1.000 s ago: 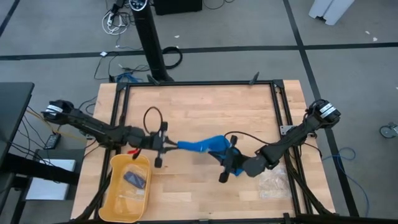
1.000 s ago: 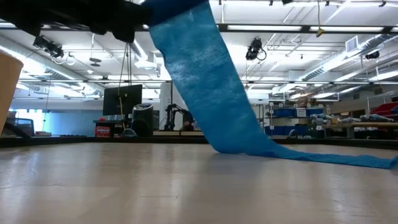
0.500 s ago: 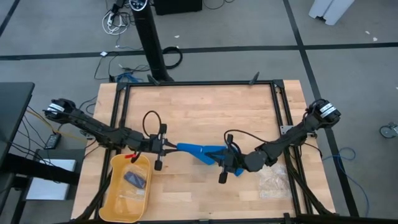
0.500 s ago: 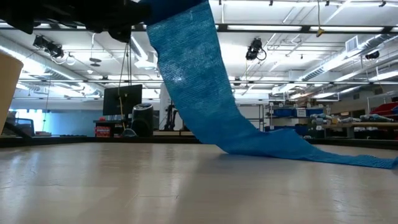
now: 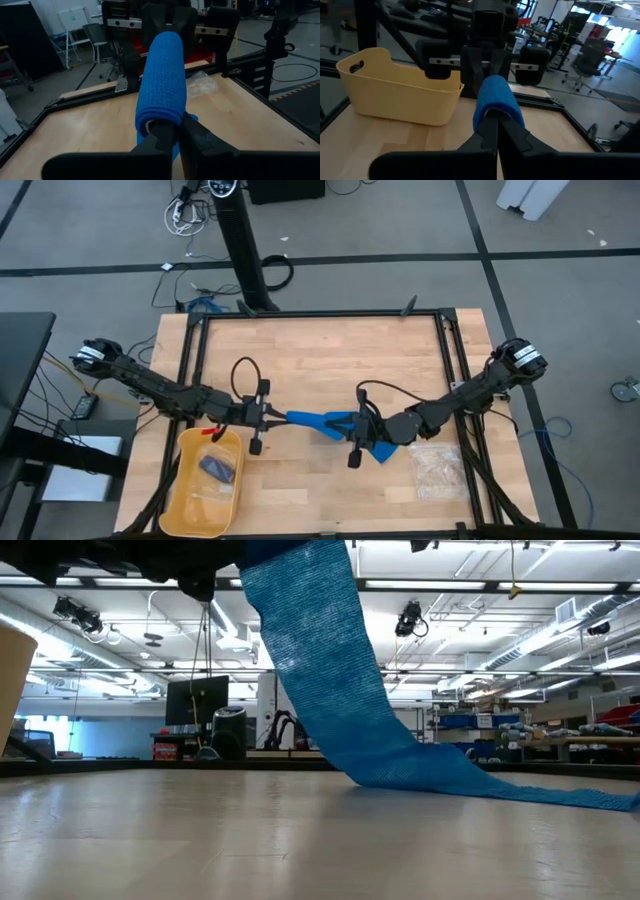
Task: Roll bandage
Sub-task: Roll the blue bandage
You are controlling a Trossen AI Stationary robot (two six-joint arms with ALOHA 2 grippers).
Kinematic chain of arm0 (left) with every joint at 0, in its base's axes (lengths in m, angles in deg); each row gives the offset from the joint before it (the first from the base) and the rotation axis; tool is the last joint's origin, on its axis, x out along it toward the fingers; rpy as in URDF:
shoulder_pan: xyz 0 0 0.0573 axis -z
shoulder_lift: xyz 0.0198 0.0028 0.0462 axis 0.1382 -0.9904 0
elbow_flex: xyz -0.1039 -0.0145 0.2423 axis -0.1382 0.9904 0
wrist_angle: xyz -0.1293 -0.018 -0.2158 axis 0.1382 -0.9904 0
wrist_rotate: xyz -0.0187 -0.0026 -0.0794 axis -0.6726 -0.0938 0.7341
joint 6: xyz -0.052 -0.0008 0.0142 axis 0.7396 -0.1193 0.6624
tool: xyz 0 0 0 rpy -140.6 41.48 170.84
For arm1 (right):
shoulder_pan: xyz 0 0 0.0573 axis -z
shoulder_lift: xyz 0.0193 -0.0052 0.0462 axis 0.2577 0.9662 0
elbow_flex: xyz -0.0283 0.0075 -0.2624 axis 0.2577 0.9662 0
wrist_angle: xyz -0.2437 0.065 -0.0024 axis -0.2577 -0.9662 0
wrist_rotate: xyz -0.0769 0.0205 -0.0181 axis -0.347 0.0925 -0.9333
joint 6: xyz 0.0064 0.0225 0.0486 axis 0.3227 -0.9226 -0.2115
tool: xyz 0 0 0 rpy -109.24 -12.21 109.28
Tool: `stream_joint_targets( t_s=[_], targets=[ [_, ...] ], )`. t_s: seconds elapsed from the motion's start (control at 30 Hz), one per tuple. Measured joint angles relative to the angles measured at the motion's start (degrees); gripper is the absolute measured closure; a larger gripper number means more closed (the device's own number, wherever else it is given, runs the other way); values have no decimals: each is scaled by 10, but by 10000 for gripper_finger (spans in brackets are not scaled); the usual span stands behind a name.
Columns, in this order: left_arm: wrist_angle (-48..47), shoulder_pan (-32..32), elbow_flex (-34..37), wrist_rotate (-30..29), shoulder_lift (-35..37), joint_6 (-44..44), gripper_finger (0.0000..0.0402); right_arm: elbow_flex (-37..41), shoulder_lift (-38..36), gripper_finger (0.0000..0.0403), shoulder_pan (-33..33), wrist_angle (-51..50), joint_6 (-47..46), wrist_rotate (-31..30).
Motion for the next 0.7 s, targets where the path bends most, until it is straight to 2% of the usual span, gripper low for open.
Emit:
stream_joint_targets(
  t_s=[0.17,0.43,0.7],
  targets=[
    [-23,0,-14,0,0,37,378,0,0,403,7,-13,-20,9],
    [4,0,-18,7,0,82,309,0,0,403,9,-44,-36,-1],
    [32,-2,-18,46,0,110,311,0,0,403,8,-47,-38,-3]
  ],
)
